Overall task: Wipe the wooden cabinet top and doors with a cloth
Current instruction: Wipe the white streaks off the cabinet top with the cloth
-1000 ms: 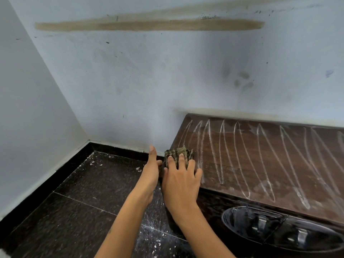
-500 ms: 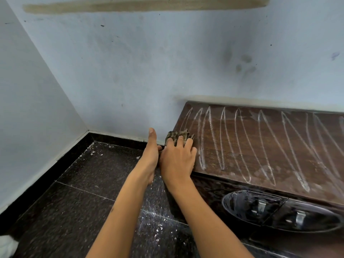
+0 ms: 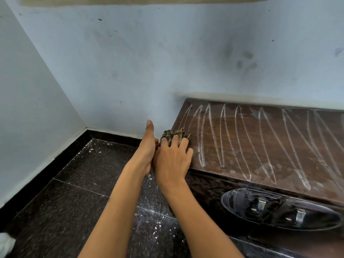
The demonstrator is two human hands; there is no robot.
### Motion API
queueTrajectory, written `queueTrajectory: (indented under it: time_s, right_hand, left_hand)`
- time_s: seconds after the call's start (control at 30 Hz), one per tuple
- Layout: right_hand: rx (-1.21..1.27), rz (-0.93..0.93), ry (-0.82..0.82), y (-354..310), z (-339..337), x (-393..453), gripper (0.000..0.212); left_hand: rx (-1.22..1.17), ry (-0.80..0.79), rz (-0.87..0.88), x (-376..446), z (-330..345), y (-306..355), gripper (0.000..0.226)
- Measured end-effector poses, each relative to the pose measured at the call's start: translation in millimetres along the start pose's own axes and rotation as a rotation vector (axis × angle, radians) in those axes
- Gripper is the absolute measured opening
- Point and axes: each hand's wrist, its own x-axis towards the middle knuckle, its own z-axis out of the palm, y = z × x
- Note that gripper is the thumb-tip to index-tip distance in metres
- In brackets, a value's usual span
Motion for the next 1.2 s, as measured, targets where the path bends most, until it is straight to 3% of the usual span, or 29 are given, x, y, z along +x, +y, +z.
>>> queueTrajectory:
  time_s: [0.2,0.37,0.53,0.63,0.83,1.1,1.2]
  right_hand:
    - [0.011,-0.102,0.065,15,-6,-31,0.027]
    - [0.019,0.027,0.029,12,-5,16,0.028]
    - [-0.006,-0.054,0.016,7,-2,0,0.033]
    - [0.031,-0.095,0.046,25,-3,-24,0.036]
    - [0.046,0.038,0.037,22,-11,2,0.032]
    - [0.076,-0.186,-0.013,11,0,-29,0.043]
    - [0.101,-0.073,0.031,24,-6,-20,0.036]
  left_hand:
    - [0.023,0.002,0.009,6,2,1,0.093]
    - [0.015,0.006,0.015,0,1,0,0.092]
    - [0.078,-0.055,0.007,-11,11,4,0.080]
    - [0.107,-0.057,0.019,-4,7,3,0.087]
    - [0.072,-0.078,0.015,0,0,0,0.094]
    - [0.060,0.027,0.028,9,-1,4,0.093]
    - [0.062,0.017,0.077,9,2,4,0.089]
